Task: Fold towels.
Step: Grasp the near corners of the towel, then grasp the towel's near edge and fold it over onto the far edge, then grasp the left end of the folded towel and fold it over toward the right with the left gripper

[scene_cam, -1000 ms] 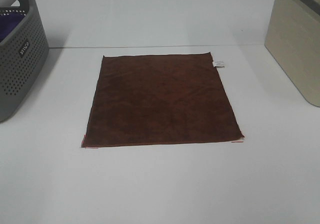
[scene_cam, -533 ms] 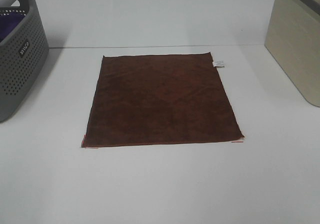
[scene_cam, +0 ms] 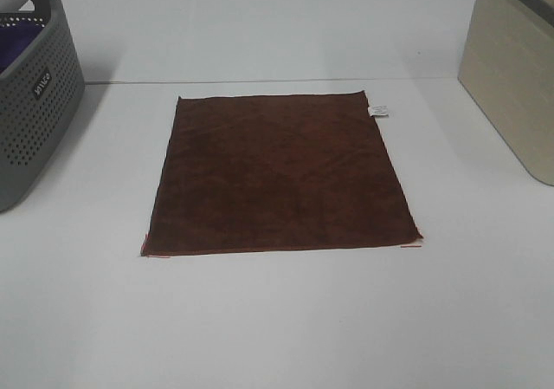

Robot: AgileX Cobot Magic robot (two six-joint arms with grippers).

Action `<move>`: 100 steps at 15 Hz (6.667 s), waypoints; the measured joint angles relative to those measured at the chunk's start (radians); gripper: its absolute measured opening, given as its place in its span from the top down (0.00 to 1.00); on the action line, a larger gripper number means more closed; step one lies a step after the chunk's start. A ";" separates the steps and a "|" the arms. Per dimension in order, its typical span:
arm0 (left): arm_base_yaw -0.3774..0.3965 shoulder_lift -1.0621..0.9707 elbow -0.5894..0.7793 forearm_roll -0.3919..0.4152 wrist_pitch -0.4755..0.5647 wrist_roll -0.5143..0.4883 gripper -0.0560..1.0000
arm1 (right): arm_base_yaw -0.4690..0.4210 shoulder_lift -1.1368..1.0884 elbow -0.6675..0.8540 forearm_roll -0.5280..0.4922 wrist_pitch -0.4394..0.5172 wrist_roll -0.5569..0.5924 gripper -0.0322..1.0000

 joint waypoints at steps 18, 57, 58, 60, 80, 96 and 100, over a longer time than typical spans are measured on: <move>0.000 0.013 -0.012 -0.011 -0.092 0.000 0.24 | 0.000 0.017 -0.003 0.003 -0.016 0.008 0.17; -0.040 2.052 -0.408 -1.185 -0.434 0.714 0.28 | -0.179 2.062 -0.546 0.721 -0.252 -0.602 0.32; -0.056 2.060 -0.417 -1.194 -0.434 0.715 0.28 | -0.152 2.067 -0.553 0.729 -0.259 -0.603 0.33; -0.092 2.076 -0.440 -1.202 -0.431 0.715 0.28 | -0.076 2.093 -0.587 0.750 -0.264 -0.603 0.33; -0.125 1.922 -0.263 -0.961 -0.426 0.496 0.95 | 0.011 2.000 -0.453 0.637 -0.165 -0.407 0.97; -0.128 1.868 -0.581 -0.905 -0.521 0.371 0.95 | 0.011 2.035 -0.932 0.617 -0.146 -0.356 0.97; -0.128 1.994 -0.721 -0.845 -0.532 0.311 0.95 | 0.011 2.144 -1.091 0.608 -0.136 -0.331 0.97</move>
